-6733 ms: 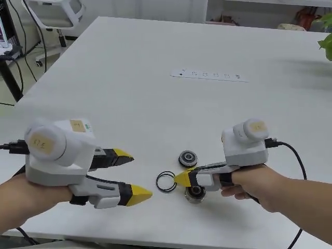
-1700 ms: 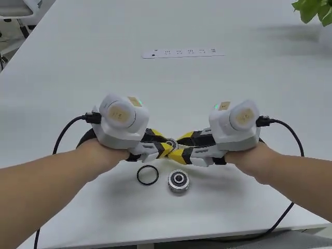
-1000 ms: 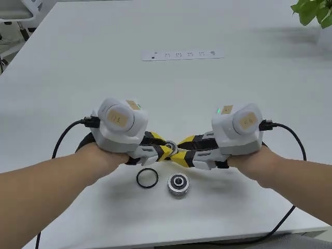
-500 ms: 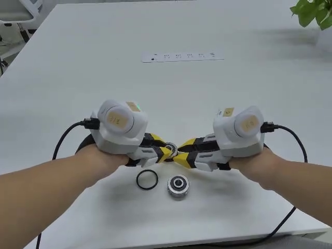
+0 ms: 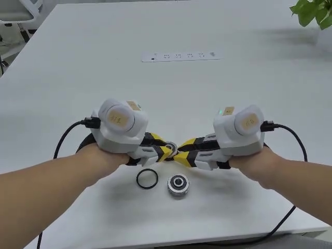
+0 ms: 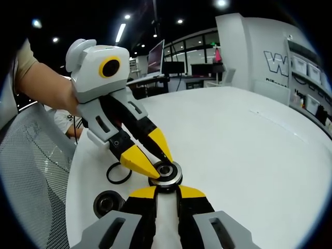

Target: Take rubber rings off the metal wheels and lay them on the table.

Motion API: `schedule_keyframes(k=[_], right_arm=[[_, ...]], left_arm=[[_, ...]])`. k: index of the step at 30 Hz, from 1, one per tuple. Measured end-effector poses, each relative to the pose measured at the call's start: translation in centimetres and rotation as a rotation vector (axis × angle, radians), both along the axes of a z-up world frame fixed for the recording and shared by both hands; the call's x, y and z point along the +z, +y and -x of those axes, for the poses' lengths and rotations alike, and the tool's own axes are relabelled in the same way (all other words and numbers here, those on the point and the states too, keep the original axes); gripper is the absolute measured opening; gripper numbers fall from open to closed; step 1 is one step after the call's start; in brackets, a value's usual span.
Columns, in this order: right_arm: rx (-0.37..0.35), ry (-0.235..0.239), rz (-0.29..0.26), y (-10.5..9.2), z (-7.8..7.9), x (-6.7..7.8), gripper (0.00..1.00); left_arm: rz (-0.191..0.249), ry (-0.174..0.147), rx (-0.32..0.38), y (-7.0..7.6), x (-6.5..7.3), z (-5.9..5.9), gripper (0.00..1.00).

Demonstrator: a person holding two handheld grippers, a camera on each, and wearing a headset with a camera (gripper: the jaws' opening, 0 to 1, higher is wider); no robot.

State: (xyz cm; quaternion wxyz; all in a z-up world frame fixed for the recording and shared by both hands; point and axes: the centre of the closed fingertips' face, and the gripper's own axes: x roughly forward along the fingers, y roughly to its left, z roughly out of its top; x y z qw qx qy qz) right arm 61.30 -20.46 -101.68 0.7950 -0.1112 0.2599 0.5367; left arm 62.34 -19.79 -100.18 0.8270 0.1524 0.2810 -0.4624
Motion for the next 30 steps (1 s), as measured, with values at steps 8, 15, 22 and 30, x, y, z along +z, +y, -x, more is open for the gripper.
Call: schedule_keyframes(k=[8,15,22,30], right_arm=[[-0.003,0.004,0.001,0.0,0.1,0.0,0.1],[-0.012,0.017,-0.001,-0.2,0.2,0.0,0.05],[-0.016,0.026,0.022,-0.4,0.3,-0.4,0.0],[-0.02,0.037,-0.01,-0.5,0.2,-0.1,0.0]], left_arm=[[-0.002,0.0,0.005,0.0,-0.1,0.0,0.13],[-0.005,-0.001,0.008,0.1,-0.1,0.0,0.13],[-0.008,-0.002,0.011,0.1,-0.1,0.0,0.13],[-0.009,-0.004,0.012,0.1,-0.1,0.0,0.13]])
